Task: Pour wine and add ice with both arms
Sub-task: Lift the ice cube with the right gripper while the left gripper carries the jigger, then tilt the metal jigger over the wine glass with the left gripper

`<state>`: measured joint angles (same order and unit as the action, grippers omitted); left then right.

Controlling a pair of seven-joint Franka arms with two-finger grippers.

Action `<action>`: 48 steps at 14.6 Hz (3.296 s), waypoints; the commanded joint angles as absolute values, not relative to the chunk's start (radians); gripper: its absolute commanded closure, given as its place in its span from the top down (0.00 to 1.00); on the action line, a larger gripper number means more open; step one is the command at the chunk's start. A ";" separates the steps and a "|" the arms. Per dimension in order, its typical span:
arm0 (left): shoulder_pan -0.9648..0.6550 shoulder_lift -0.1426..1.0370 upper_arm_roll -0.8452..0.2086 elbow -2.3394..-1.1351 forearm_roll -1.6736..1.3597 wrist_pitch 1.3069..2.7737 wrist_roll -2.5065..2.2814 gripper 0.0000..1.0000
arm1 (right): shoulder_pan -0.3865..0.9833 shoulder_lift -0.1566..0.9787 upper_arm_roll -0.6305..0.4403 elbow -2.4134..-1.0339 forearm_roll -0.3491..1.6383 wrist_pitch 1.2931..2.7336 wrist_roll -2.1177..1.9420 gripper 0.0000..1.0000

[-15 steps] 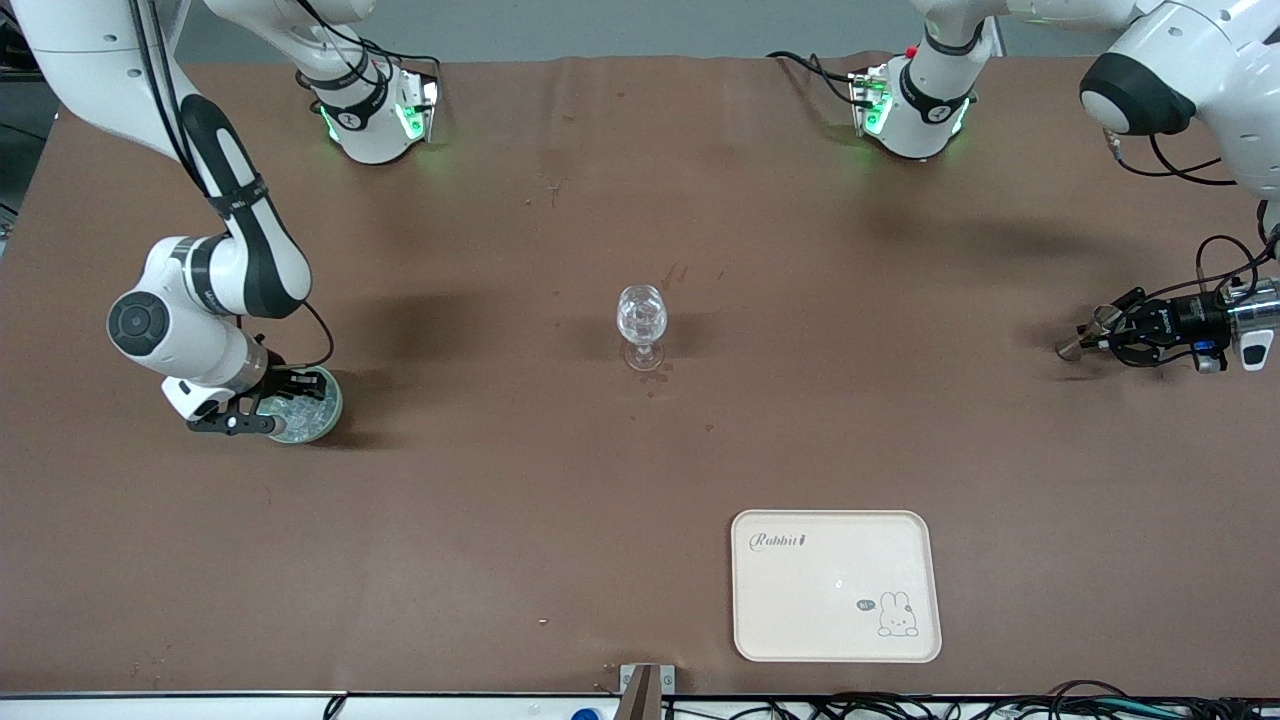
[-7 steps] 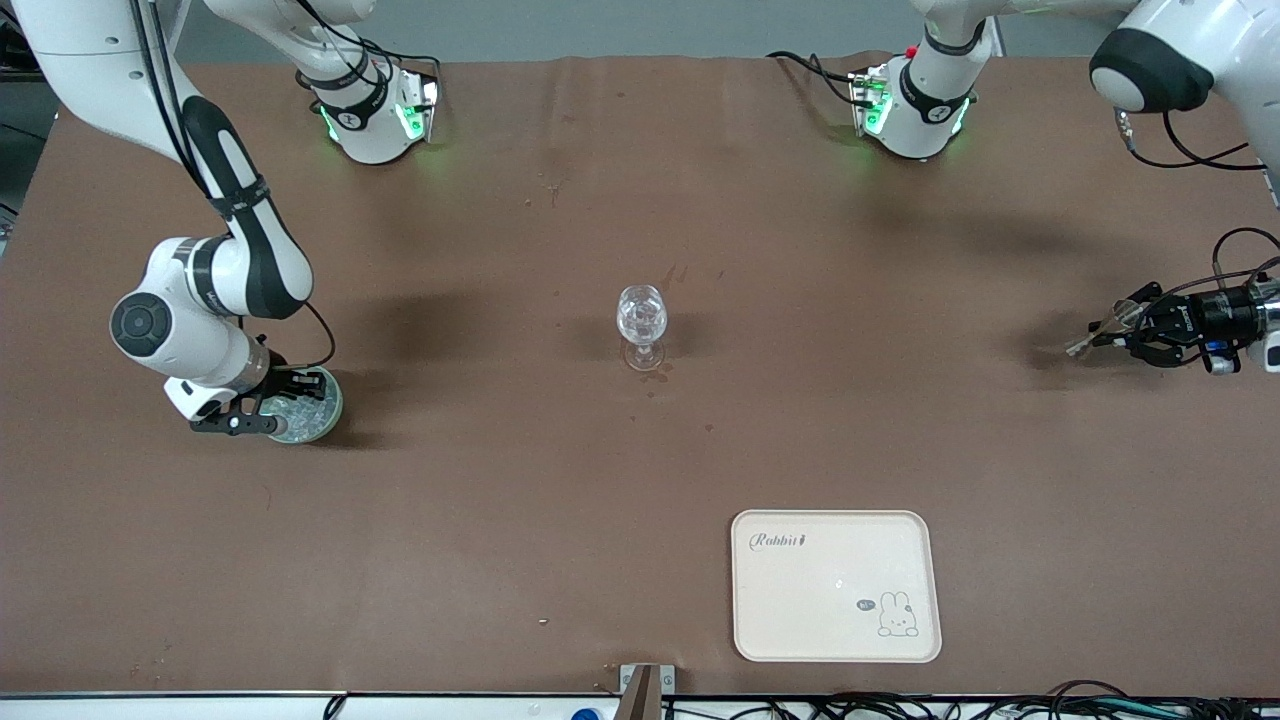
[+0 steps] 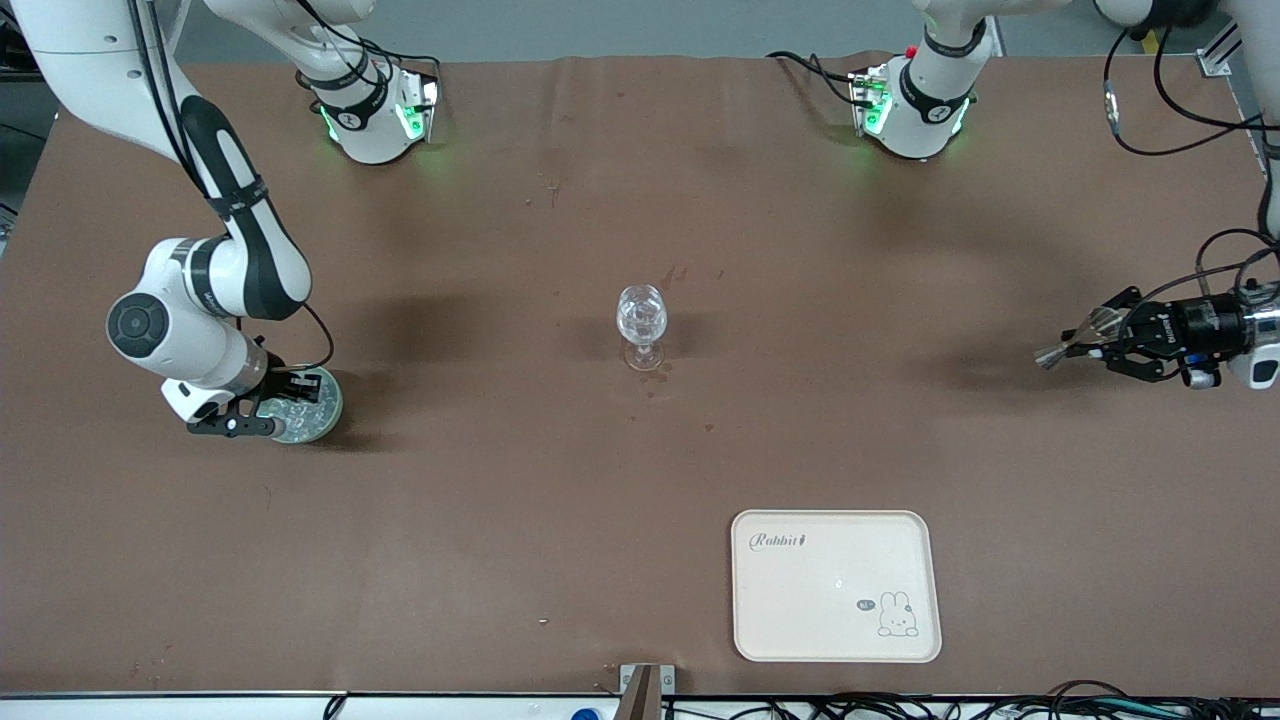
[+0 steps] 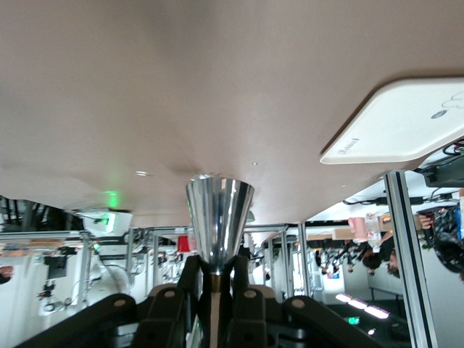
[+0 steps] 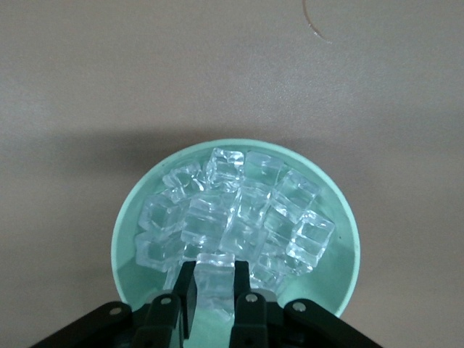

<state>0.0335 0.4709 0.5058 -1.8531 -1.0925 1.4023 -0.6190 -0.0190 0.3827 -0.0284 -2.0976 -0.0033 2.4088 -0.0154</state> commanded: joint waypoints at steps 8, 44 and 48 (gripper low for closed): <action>0.044 0.117 -0.090 -2.100 -1.034 1.908 -0.997 0.00 | -0.049 0.318 -0.044 -1.812 0.083 1.989 -0.022 0.00; -0.043 0.380 -0.830 -1.925 0.719 2.370 -2.302 0.00 | -0.084 0.026 0.008 -1.411 0.023 1.428 0.112 0.01; -0.044 0.382 -0.873 -1.910 0.854 2.286 -2.431 0.01 | -0.084 0.026 0.008 -1.411 0.023 1.427 0.114 0.01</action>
<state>-0.0494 0.3928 -0.8457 -1.9269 0.7948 2.3385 -2.3747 -0.0851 0.0469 0.0117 -1.3847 0.0110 1.4217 0.1075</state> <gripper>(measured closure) 0.784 0.753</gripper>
